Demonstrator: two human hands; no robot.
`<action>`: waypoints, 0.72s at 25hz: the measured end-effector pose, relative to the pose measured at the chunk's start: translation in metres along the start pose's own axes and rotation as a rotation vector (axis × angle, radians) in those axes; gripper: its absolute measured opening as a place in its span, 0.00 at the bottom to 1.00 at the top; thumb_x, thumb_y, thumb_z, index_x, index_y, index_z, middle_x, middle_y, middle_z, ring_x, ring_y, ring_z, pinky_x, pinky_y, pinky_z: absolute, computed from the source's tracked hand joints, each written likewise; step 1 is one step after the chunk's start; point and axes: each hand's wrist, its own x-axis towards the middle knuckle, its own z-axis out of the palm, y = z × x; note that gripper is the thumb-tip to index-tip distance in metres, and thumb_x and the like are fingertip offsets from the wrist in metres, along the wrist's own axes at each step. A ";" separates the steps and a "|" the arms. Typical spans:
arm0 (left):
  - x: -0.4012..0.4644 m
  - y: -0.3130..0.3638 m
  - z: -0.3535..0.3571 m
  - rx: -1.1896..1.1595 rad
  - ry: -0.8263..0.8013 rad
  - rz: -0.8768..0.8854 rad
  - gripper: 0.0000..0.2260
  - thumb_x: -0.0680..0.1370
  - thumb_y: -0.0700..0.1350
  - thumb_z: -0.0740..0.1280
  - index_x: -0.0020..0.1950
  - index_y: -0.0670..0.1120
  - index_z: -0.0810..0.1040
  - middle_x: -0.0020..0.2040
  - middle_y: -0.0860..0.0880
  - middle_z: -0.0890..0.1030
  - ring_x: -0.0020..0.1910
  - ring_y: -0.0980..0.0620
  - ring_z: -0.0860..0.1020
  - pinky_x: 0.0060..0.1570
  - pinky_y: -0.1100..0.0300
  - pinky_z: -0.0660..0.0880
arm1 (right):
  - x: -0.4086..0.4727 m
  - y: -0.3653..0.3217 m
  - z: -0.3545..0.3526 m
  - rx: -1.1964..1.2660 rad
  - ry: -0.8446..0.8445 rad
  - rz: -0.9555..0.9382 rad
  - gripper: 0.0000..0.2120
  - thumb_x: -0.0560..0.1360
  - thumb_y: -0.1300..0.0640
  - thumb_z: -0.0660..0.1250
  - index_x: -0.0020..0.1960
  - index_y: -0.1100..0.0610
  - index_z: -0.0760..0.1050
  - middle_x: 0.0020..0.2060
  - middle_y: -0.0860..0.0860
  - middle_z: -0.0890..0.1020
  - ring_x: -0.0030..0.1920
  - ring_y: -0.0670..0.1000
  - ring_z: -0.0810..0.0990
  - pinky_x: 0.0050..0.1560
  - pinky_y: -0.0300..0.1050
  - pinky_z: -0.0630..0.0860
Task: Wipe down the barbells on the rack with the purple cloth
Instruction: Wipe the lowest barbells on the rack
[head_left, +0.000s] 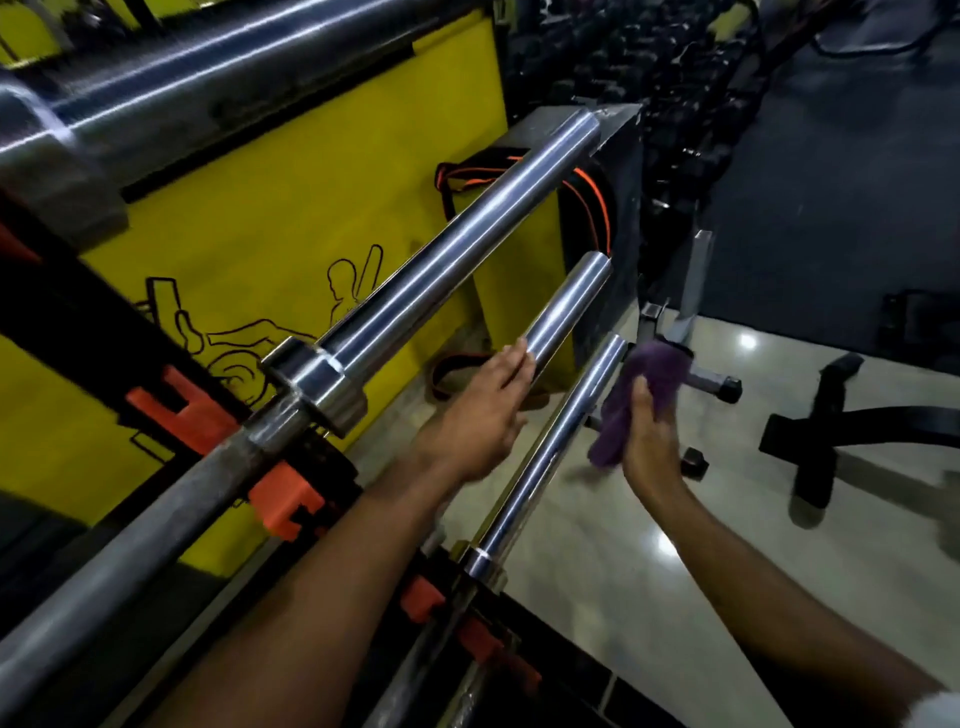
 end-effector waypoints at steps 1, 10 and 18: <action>0.001 -0.003 0.010 -0.004 0.021 0.005 0.29 0.85 0.48 0.56 0.82 0.48 0.45 0.82 0.52 0.40 0.80 0.53 0.44 0.78 0.52 0.57 | 0.020 0.007 0.007 -0.102 -0.038 -0.089 0.36 0.76 0.27 0.56 0.79 0.42 0.54 0.72 0.54 0.70 0.66 0.55 0.74 0.66 0.60 0.73; 0.009 -0.015 0.031 -0.082 0.107 0.046 0.28 0.83 0.45 0.61 0.81 0.46 0.54 0.82 0.51 0.49 0.80 0.53 0.49 0.75 0.57 0.62 | 0.181 0.064 0.037 -0.998 -0.240 -0.411 0.25 0.78 0.42 0.54 0.72 0.47 0.72 0.78 0.47 0.60 0.81 0.54 0.43 0.74 0.76 0.49; 0.005 -0.009 0.019 -0.123 0.097 0.052 0.28 0.84 0.44 0.60 0.82 0.47 0.52 0.82 0.53 0.47 0.80 0.56 0.47 0.75 0.61 0.59 | 0.148 0.063 0.049 -1.028 -0.186 -0.304 0.26 0.82 0.46 0.57 0.78 0.49 0.62 0.81 0.51 0.52 0.80 0.60 0.36 0.77 0.71 0.47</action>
